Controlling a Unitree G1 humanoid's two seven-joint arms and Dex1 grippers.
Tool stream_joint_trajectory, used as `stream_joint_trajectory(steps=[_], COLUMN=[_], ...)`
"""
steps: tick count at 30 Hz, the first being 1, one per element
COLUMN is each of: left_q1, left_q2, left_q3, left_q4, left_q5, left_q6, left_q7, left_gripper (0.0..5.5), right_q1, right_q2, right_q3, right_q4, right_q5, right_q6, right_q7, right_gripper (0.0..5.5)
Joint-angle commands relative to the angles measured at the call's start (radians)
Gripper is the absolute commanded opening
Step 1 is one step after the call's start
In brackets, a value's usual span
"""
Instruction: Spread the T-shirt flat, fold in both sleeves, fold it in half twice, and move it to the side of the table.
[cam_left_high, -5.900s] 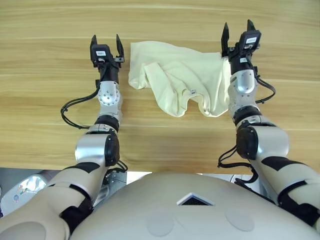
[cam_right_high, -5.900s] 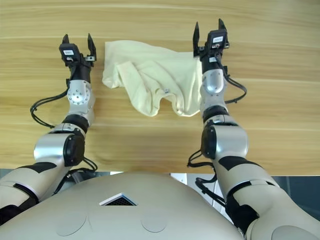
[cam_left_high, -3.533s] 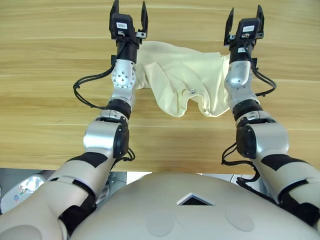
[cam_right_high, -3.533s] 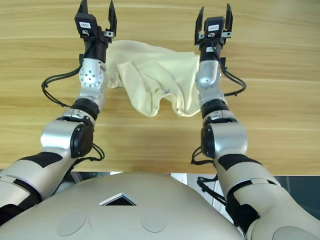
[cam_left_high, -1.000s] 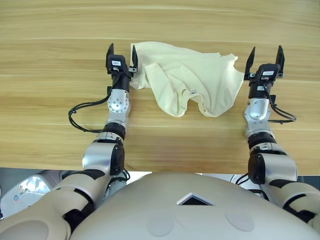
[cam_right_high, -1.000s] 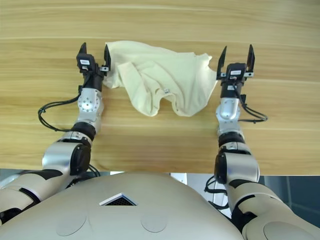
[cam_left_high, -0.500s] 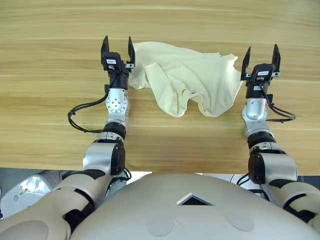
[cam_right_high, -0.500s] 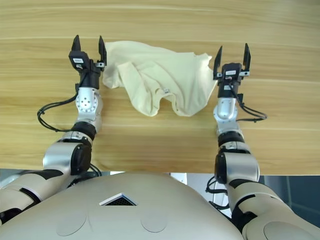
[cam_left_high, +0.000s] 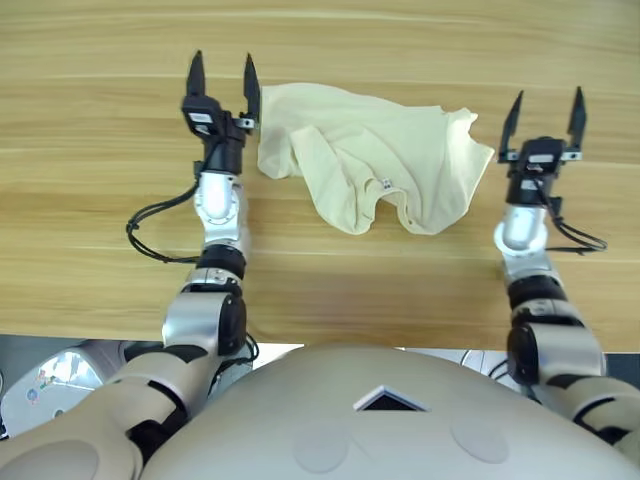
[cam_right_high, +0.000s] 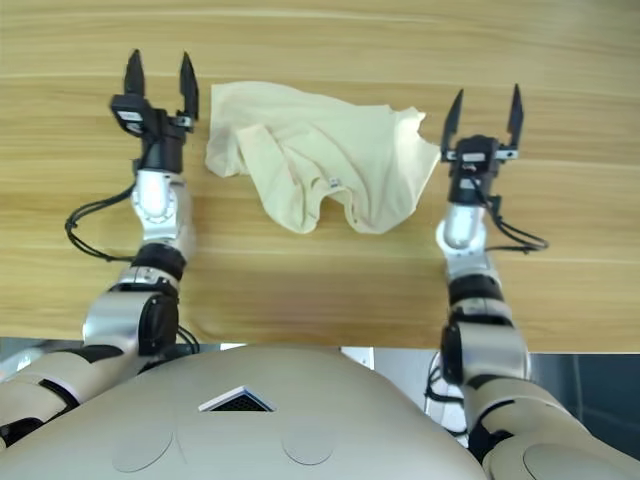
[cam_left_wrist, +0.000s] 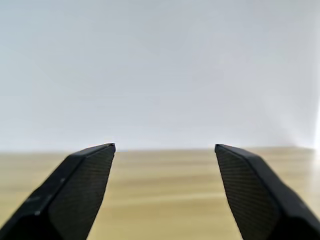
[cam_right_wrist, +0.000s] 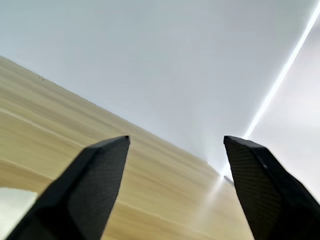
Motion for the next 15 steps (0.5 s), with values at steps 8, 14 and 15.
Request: stream_joint_trajectory(steps=[8,14,15], left_q1=[0.464,0.475,0.461], left_q2=[0.475,0.593,0.597], left_q3=[-0.229,-0.102,-0.091], left_q4=[-0.525,-0.545,-0.551], left_q5=[-0.037,0.325,0.398], left_q6=[0.149,0.139,0.145], left_q7=[-0.594,-0.451,-0.416], left_gripper=[3.70,3.70,3.70], right_q1=[0.402,0.475,0.488], right_q2=[-0.316,-0.364,-0.366], right_q3=[-0.007,0.017,0.020], right_q4=[-0.505,-0.634,-0.643], right_q5=[-0.002,-0.002,-0.005], right_q6=[0.189,0.268,0.276], right_q7=[0.457,0.628,0.645], right_gripper=[3.49,3.49,3.49])
